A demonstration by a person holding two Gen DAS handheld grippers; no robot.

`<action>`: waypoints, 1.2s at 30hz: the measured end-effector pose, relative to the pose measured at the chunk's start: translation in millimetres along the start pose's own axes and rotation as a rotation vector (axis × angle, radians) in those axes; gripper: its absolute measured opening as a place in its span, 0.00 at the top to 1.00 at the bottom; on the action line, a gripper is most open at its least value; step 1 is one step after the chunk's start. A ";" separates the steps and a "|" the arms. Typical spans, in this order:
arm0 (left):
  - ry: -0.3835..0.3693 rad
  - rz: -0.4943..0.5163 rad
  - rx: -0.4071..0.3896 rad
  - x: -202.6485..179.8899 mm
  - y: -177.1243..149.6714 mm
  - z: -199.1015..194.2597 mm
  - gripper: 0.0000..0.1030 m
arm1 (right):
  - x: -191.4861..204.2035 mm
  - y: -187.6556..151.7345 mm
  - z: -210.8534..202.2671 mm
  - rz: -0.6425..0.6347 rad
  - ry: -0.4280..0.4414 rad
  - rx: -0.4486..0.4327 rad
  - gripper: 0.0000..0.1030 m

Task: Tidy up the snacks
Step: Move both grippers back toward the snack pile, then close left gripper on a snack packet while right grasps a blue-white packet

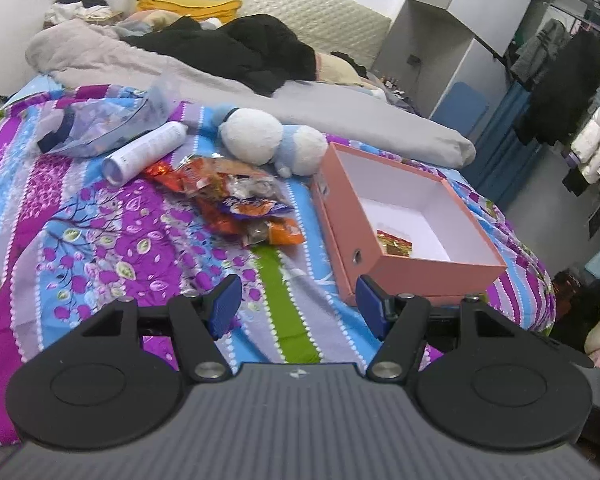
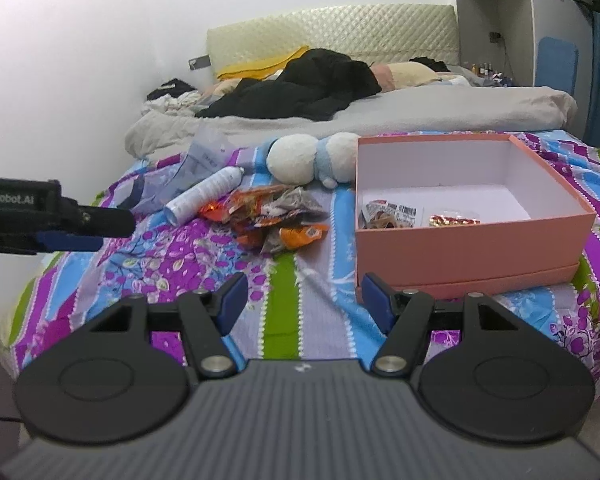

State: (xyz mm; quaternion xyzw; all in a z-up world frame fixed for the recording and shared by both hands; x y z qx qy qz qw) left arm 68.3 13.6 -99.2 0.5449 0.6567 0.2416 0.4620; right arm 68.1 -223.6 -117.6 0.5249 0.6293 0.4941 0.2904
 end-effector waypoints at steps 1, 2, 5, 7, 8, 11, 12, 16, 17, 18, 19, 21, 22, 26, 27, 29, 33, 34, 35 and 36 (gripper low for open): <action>0.005 -0.006 0.004 2.5 -1.8 -0.6 0.33 | 1.3 0.1 -0.5 0.000 0.005 -0.004 0.37; 0.008 -0.010 0.007 3.7 -2.9 -1.0 0.33 | 2.9 0.4 -0.9 -0.004 0.009 -0.008 0.37; 0.011 -0.018 0.008 7.4 -3.3 -0.2 0.33 | 5.7 -0.1 -0.8 -0.015 0.010 -0.013 0.37; 0.014 -0.024 0.011 9.3 -2.2 2.4 0.33 | 6.6 -0.6 1.0 -0.014 0.015 -0.010 0.37; 0.014 -0.026 0.013 10.2 -1.6 4.6 0.33 | 7.2 -0.6 2.0 -0.017 0.017 -0.009 0.37; 0.018 -0.037 0.025 13.4 -1.0 13.7 0.33 | 8.8 -1.9 5.9 -0.030 0.017 -0.002 0.37; 0.019 -0.042 0.031 13.9 -1.0 17.0 0.33 | 8.4 -2.6 8.0 -0.030 0.017 0.003 0.37; 0.015 -0.062 0.059 19.1 -1.9 33.7 0.33 | 10.0 -6.3 17.5 -0.045 0.015 0.025 0.37; 0.014 -0.066 0.066 21.0 -2.0 38.4 0.32 | 10.9 -6.9 20.4 -0.049 0.017 0.030 0.37; 0.016 -0.070 0.071 23.5 -2.3 43.2 0.30 | 11.5 -7.9 22.9 -0.053 0.017 0.035 0.37; 0.020 -0.074 0.074 25.3 -2.8 48.0 0.27 | 12.5 -8.7 26.2 -0.059 0.018 0.042 0.37; 0.028 -0.089 0.082 31.7 -2.1 60.0 0.27 | 15.2 -10.2 33.1 -0.073 0.025 0.055 0.37; 0.029 -0.098 0.084 35.7 -2.5 64.3 0.27 | 16.8 -10.4 36.4 -0.082 0.030 0.059 0.38; 0.035 -0.140 0.097 51.0 2.0 87.3 0.27 | 25.5 -10.3 54.4 -0.119 0.052 0.077 0.38; 0.037 -0.147 0.098 54.7 3.8 92.4 0.27 | 28.2 -9.8 59.9 -0.128 0.057 0.081 0.38; 0.033 -0.166 0.102 62.2 7.3 103.6 0.27 | 32.9 -8.4 73.2 -0.145 0.068 0.093 0.38; 0.038 -0.214 0.109 81.6 14.9 130.6 0.27 | 43.4 -6.7 100.9 -0.175 0.093 0.112 0.38; 0.040 -0.228 0.111 86.9 17.5 138.6 0.27 | 46.1 -7.1 109.8 -0.188 0.096 0.119 0.38; 0.042 -0.244 0.113 93.1 21.2 148.8 0.27 | 48.0 -7.5 117.5 -0.204 0.096 0.121 0.38; 0.040 -0.260 0.112 98.1 25.1 157.4 0.27 | 49.6 -7.7 126.3 -0.220 0.094 0.126 0.38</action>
Point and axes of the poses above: each gripper's, at about its wrist camera, not at the fingertips, and z roughly the way its jaws point, x to its left, y to its top, the point moved 3 cm from there along z, roughly the way its jaws point, and after that the axes turned 11 degrees about -x, right-handed, at the moved point
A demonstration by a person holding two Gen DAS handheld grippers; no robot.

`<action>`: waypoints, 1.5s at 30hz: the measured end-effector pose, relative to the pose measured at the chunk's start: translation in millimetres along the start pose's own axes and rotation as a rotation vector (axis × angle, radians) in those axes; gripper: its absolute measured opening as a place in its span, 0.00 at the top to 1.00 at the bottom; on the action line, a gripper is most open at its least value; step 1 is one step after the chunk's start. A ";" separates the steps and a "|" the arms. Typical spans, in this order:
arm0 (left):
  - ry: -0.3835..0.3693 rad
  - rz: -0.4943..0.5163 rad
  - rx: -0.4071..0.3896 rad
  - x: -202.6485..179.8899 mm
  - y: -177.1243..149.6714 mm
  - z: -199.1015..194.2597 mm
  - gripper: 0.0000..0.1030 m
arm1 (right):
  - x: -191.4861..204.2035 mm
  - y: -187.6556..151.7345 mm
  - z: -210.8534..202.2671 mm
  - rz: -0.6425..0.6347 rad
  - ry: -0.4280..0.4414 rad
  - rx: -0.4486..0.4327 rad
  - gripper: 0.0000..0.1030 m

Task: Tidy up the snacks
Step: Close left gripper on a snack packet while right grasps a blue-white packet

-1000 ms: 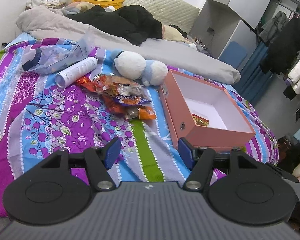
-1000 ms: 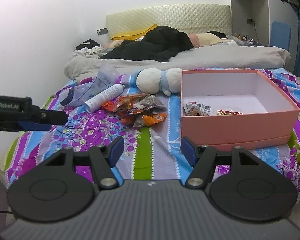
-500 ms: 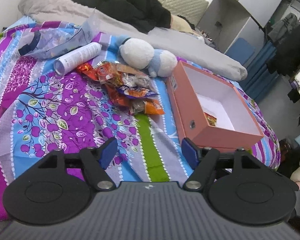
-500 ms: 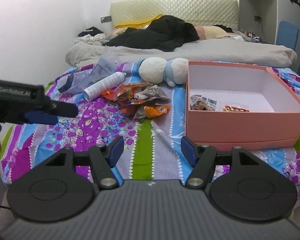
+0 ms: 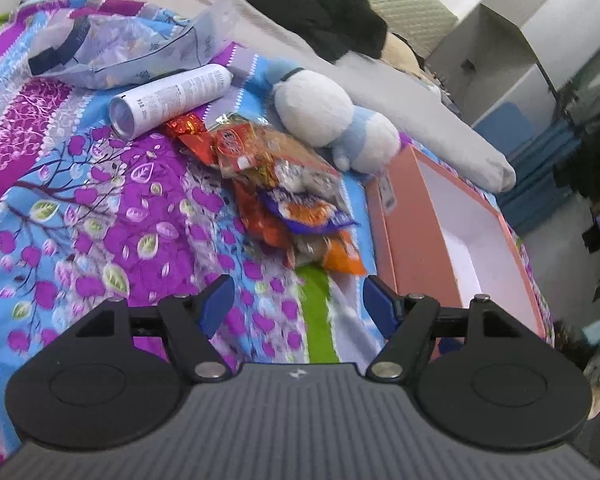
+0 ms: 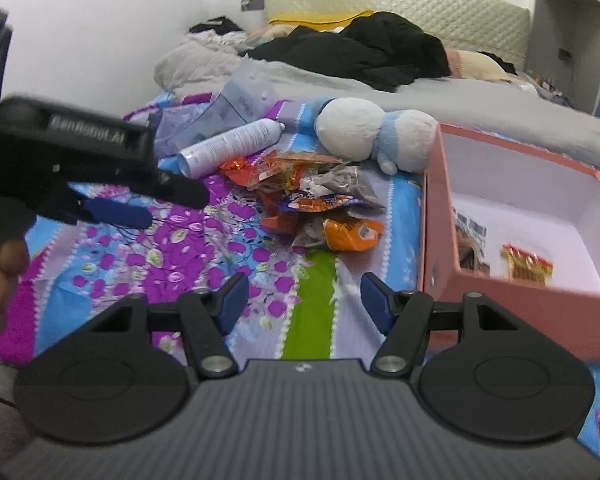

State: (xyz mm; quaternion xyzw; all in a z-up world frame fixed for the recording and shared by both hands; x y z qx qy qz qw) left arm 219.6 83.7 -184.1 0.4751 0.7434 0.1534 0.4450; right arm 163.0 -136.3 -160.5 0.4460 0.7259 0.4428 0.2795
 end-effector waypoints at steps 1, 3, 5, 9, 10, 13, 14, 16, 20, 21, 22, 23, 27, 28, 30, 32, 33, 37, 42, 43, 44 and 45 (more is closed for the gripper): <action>-0.005 -0.019 -0.001 3.3 6.5 9.1 0.27 | -0.9 1.3 9.3 -0.007 -0.001 0.009 0.38; -0.018 -0.062 -0.002 10.3 20.4 29.3 0.27 | -6.9 5.1 27.4 0.016 0.005 0.023 0.38; -0.038 -0.123 -0.007 18.4 35.0 49.5 0.27 | -15.0 10.0 45.4 0.056 0.005 0.028 0.38; -0.083 -0.264 -0.010 36.0 63.4 96.2 0.27 | -28.6 20.4 87.5 0.152 0.038 0.026 0.38; -0.089 -0.295 0.000 39.4 68.8 107.9 0.27 | -32.0 22.2 100.7 0.172 0.042 0.040 0.38; -0.101 -0.339 0.048 43.5 79.5 138.5 0.27 | -42.1 25.2 134.4 0.251 0.045 0.085 0.38; -0.087 -0.338 0.065 43.7 82.1 147.8 0.28 | -46.1 26.1 144.1 0.280 0.045 0.098 0.38; -0.069 -0.347 0.095 45.3 84.7 160.5 0.28 | -53.0 27.2 156.0 0.315 0.034 0.121 0.38; -0.044 -0.384 0.168 47.4 84.9 180.3 0.30 | -63.5 28.8 173.4 0.397 0.020 0.174 0.38; -0.044 -0.393 0.181 47.5 84.2 183.8 0.31 | -65.8 28.6 177.1 0.413 0.017 0.189 0.38; -0.046 -0.396 0.193 47.4 83.8 186.5 0.35 | -66.6 28.1 179.9 0.425 0.014 0.203 0.39; -0.047 -0.397 0.198 47.1 83.9 189.3 0.38 | -67.1 28.0 182.1 0.435 0.012 0.213 0.39; -0.051 -0.390 0.204 46.8 84.1 194.6 0.53 | -68.7 25.9 193.6 0.465 0.013 0.245 0.46; -0.052 -0.389 0.200 46.8 84.7 196.2 0.57 | -68.6 25.6 195.3 0.463 0.011 0.246 0.52; -0.063 -0.395 0.189 47.4 86.5 198.9 0.66 | -69.6 25.0 200.2 0.462 0.014 0.250 0.60; -0.082 -0.387 0.169 46.4 87.0 200.2 0.79 | -70.7 23.1 203.8 0.474 0.018 0.255 0.75; -0.093 -0.379 0.160 45.6 87.0 199.7 0.83 | -71.3 23.7 206.4 0.474 0.020 0.251 0.78; -0.135 -0.371 0.124 41.5 87.1 194.9 0.94 | -67.0 24.1 204.8 0.432 0.023 0.220 0.92; -0.202 -0.397 0.072 34.6 89.3 170.2 0.96 | -65.6 32.2 188.1 0.436 0.023 0.169 0.95; -0.211 -0.397 0.059 33.2 90.2 164.1 0.96 | -65.3 33.9 183.2 0.436 0.022 0.164 0.95; -0.212 -0.376 0.036 29.6 91.8 154.9 0.97 | -64.5 35.4 178.3 0.433 0.021 0.160 0.95; -0.213 -0.360 0.022 25.9 93.1 146.3 0.97 | -63.2 37.3 172.0 0.425 0.025 0.150 0.95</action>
Point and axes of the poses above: each gripper's, at about its wrist camera, not at the fingertips, and z roughly the way its jaws point, x to its left, y to its top, the point moved 3 cm from there along z, roughly the way its jaws point, and after that the axes turned 11 degrees about -x, right-handed, at the moved point
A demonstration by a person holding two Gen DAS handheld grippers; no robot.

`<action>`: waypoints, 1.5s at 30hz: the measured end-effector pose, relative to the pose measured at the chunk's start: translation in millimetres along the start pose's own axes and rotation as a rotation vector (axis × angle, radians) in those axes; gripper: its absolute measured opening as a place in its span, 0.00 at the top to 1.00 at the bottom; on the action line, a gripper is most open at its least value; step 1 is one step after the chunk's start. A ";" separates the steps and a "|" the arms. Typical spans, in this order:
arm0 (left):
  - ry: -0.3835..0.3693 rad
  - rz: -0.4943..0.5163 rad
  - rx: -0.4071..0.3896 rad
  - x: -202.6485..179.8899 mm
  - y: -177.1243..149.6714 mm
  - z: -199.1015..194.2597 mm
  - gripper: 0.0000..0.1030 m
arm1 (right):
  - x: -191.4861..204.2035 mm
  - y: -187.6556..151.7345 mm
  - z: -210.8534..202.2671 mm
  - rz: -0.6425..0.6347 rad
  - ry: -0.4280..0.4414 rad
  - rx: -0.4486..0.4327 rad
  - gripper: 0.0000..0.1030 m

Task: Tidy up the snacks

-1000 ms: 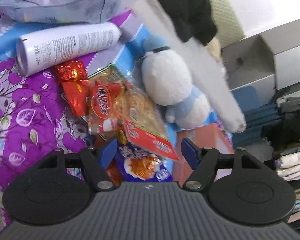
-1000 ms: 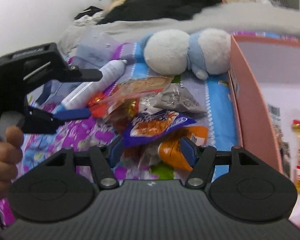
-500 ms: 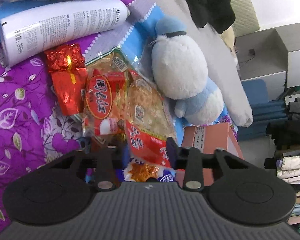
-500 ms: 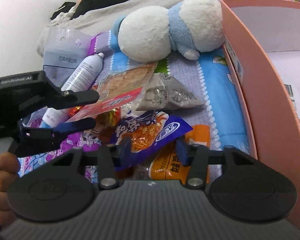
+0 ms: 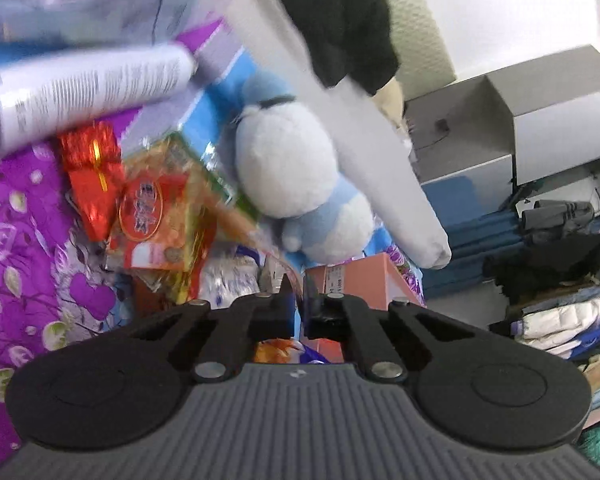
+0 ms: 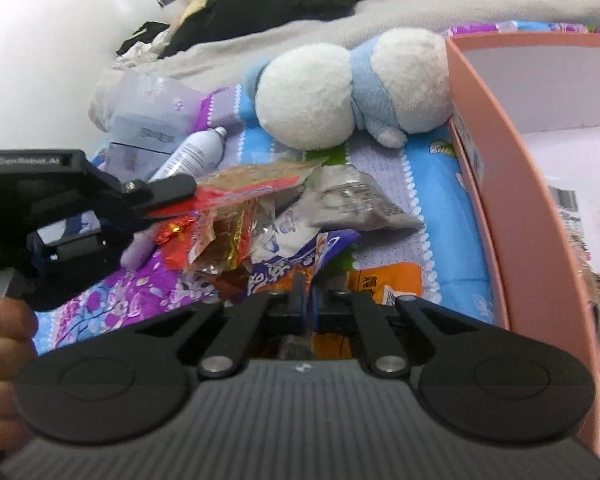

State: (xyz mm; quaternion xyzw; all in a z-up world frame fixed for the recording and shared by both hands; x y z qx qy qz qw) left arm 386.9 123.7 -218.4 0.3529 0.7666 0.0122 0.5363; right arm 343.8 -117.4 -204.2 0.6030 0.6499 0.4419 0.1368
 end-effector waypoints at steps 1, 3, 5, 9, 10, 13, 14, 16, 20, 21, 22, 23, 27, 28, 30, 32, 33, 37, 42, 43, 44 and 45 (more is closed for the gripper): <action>-0.013 0.011 -0.007 -5.5 -1.0 -7.8 0.97 | 1.6 0.3 -7.4 -0.009 0.003 -0.013 0.96; -0.022 0.050 -0.033 -14.5 -5.5 -22.8 0.97 | 3.7 0.4 -22.4 -0.017 0.013 -0.036 0.96; -0.023 0.075 -0.052 -18.3 -12.8 -38.8 0.97 | 5.3 -0.9 -34.9 -0.020 0.021 -0.052 0.96; 0.000 0.089 -0.077 -16.5 -33.0 -69.9 0.98 | 6.7 -10.6 -64.1 -0.032 0.020 -0.082 0.97; 0.015 0.091 -0.082 -15.0 -39.7 -79.7 0.98 | 6.9 -15.7 -70.8 -0.039 0.013 -0.083 0.97; 0.044 0.126 -0.097 -11.8 -57.7 -106.9 0.98 | 5.4 -31.4 -87.9 -0.030 0.000 -0.075 0.97; 0.064 0.151 -0.099 -10.5 -63.9 -114.1 0.98 | 4.2 -36.4 -93.8 -0.027 -0.002 -0.076 0.97; 0.090 0.172 -0.090 -5.4 -75.9 -126.3 0.98 | 2.3 -48.5 -104.5 -0.028 -0.018 -0.082 0.97; 0.160 0.224 -0.065 7.8 -98.8 -146.2 0.98 | -3.7 -71.4 -120.2 -0.001 -0.040 -0.077 0.97; 0.168 0.223 -0.055 11.7 -104.2 -150.9 0.98 | -5.1 -76.5 -124.6 0.009 -0.042 -0.075 0.97; 0.179 0.228 -0.047 14.7 -109.2 -153.4 0.98 | -6.5 -81.1 -128.8 0.009 -0.043 -0.077 0.97; 0.196 0.231 -0.040 18.0 -114.1 -156.7 0.98 | -7.7 -84.8 -131.8 0.002 -0.047 -0.077 0.97; 0.233 0.244 -0.020 29.0 -128.0 -163.7 0.98 | -13.5 -95.8 -140.8 -0.008 -0.057 -0.073 0.97; 0.247 0.247 -0.017 32.3 -131.6 -166.3 0.98 | -15.8 -97.7 -142.0 0.000 -0.056 -0.070 0.97; 0.263 0.246 -0.008 38.0 -136.4 -168.3 0.98 | -18.8 -102.6 -145.4 0.008 -0.064 -0.067 0.97; 0.279 0.245 -0.001 42.9 -139.9 -171.5 0.98 | -21.6 -108.7 -147.4 0.014 -0.069 -0.060 0.97; 0.283 0.250 0.005 44.1 -141.8 -173.1 0.98 | -22.4 -112.0 -148.0 0.015 -0.067 -0.052 0.97; 0.307 0.272 0.019 46.2 -149.1 -181.6 0.98 | -23.3 -128.7 -152.5 -0.017 -0.072 -0.024 0.96; 0.338 0.275 0.032 49.7 -158.7 -186.5 0.97 | -23.1 -144.0 -159.0 -0.061 -0.073 -0.001 0.96; 0.347 0.274 0.039 51.2 -160.5 -187.3 0.97 | -23.2 -146.5 -159.6 -0.071 -0.071 0.004 0.95; 0.350 0.274 0.042 51.7 -161.3 -188.2 0.97 | -23.9 -148.5 -160.2 -0.077 -0.069 0.007 0.94; 0.355 0.274 0.046 52.1 -162.2 -189.3 0.97 | -25.1 -149.9 -160.8 -0.076 -0.065 0.011 0.93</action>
Point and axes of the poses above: each gripper's, at about its wrist camera, not at the fingertips, and z roughly the way its jaws point, x to its left, y to its top, the point moved 3 cm from there along z, roughly the way its jaws point, and after that the axes turned 11 degrees about -x, right-handed, at the moved point
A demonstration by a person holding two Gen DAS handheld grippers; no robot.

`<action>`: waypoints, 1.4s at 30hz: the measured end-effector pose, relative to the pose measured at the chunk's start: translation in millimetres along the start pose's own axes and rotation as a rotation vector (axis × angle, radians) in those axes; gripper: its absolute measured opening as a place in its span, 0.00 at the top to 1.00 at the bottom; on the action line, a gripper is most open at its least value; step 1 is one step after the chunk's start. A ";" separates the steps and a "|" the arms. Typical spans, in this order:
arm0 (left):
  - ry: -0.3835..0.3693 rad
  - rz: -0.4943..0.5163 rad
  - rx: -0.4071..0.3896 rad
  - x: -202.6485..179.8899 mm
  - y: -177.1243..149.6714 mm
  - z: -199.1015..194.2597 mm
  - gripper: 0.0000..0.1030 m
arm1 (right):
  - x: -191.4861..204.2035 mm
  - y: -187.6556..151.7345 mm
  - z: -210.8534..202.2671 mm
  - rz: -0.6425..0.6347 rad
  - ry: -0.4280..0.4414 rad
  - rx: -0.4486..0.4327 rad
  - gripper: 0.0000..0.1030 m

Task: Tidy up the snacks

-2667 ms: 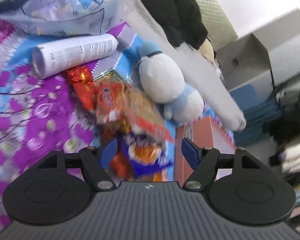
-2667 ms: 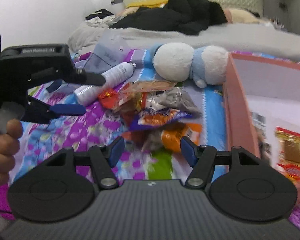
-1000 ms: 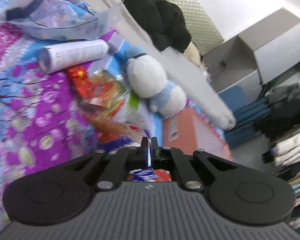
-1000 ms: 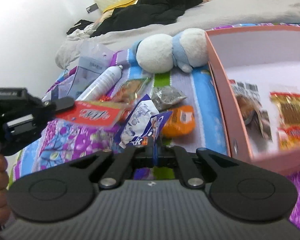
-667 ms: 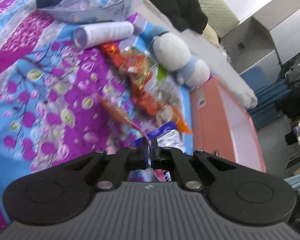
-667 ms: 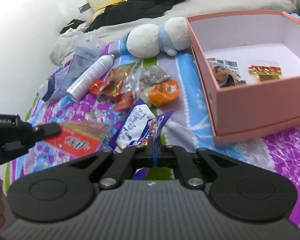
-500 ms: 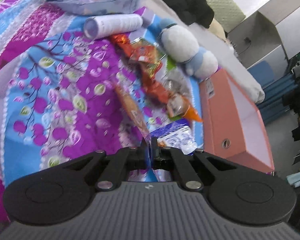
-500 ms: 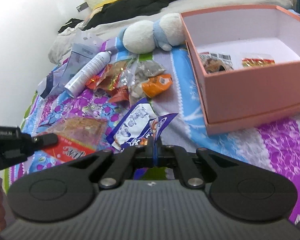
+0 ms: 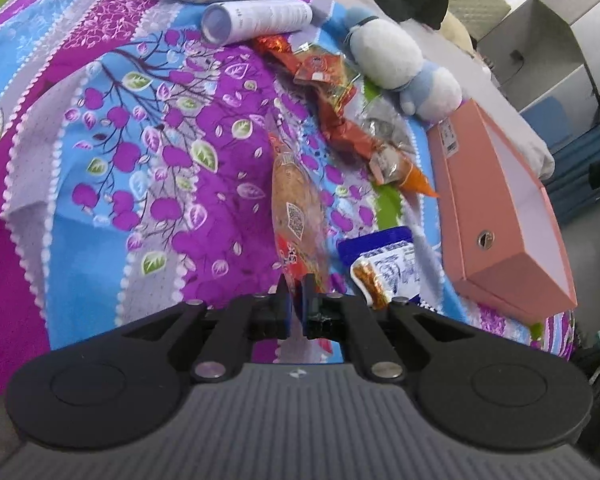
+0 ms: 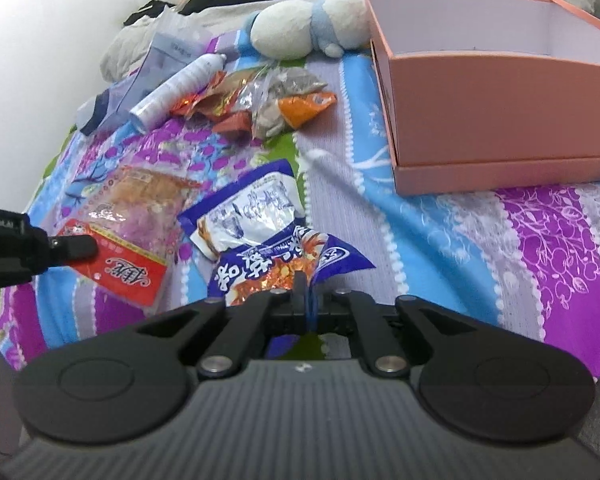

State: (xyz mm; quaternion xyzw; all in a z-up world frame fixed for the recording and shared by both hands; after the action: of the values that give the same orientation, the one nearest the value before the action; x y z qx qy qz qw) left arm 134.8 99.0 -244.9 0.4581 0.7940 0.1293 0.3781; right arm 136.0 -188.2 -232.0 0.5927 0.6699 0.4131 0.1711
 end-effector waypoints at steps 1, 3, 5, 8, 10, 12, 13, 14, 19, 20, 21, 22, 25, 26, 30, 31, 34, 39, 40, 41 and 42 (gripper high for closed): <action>0.006 0.001 0.002 0.3 -0.6 -0.7 0.96 | -0.7 -0.8 -0.1 0.003 0.005 0.002 0.93; 0.020 0.002 0.014 0.9 -2.4 -1.1 0.95 | -2.2 -0.8 -0.2 0.006 0.015 0.001 0.93; 0.037 0.000 0.024 2.3 -2.8 -1.6 0.83 | -3.0 -0.9 -0.1 0.007 0.021 0.004 0.92; 0.072 0.016 0.021 2.5 -2.4 -3.9 0.52 | -3.4 -1.2 0.2 0.005 0.024 0.008 0.89; 0.073 0.030 0.017 1.8 -2.5 -5.8 0.42 | -3.6 -2.0 0.0 -0.001 0.016 0.015 0.71; 0.066 0.026 0.024 1.4 -2.6 -6.8 0.35 | -4.2 -2.9 -2.0 -0.003 0.019 0.013 0.38; 0.069 0.028 0.025 0.7 -2.2 -7.4 0.31 | -4.4 -3.1 -4.1 0.000 0.023 0.002 0.25; 0.067 0.034 0.024 -0.8 -2.3 -7.9 0.28 | -4.5 -3.2 -5.8 0.000 0.023 -0.008 0.20; 0.082 0.089 0.018 -11.7 -0.6 -8.1 0.21 | -5.1 -0.8 -11.5 -0.063 -0.022 -0.036 0.20; 0.084 0.096 0.011 -13.1 0.4 -8.3 0.17 | -5.0 0.8 -13.8 -0.071 -0.027 -0.046 0.20; 0.080 0.096 0.003 -14.1 1.8 -8.6 0.16 | -5.1 2.6 -16.0 -0.076 -0.030 -0.057 0.20; 0.071 0.091 -0.003 -14.7 3.5 -8.3 0.14 | -4.4 5.0 -19.3 -0.086 -0.032 -0.072 0.20; 0.064 0.083 -0.006 -18.5 8.4 -3.6 0.12 | -0.2 14.4 -29.6 -0.130 -0.034 -0.129 0.20; 0.066 0.082 -0.005 -19.7 9.6 -1.5 0.11 | 1.8 18.3 -32.4 -0.144 -0.037 -0.148 0.20; 0.059 0.079 0.006 -20.8 12.1 10.2 0.06 | 9.6 31.2 -33.3 -0.191 -0.018 -0.194 0.20; 0.066 0.083 0.015 -20.8 12.4 15.4 0.06 | 11.2 32.7 -30.0 -0.204 -0.013 -0.193 0.20; 0.071 0.095 0.041 -20.5 13.6 29.4 0.05 | 15.2 33.9 -14.1 -0.228 0.006 -0.156 0.20; 0.090 0.167 0.077 -24.6 18.2 43.1 0.05 | 23.7 28.1 11.8 -0.272 0.063 -0.076 0.20; 0.089 0.195 0.077 -26.1 19.7 44.1 0.05 | 25.4 27.5 16.4 -0.282 0.075 -0.062 0.20; 0.093 0.223 0.080 -26.3 20.5 46.1 0.05 | 27.2 26.8 19.9 -0.292 0.088 -0.050 0.20; 0.099 0.245 0.085 -26.5 21.2 48.8 0.05 | 28.9 26.2 24.6 -0.304 0.100 -0.038 0.20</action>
State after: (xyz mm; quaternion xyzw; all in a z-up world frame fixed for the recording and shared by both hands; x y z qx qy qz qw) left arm 191.0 81.9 -253.7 0.5604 0.7546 0.1631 0.2998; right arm 163.9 -153.6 -219.4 0.4600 0.7516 0.4239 0.2092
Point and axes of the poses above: each gripper's, at about its wrist camera, not at the fingertips, and z roughly the way its jaws point, x to its left, y to its top, the point moved 3 cm from there along z, roughly the way its jaws point, and after that the axes turned 11 degrees about -x, right-handed, at the moved point
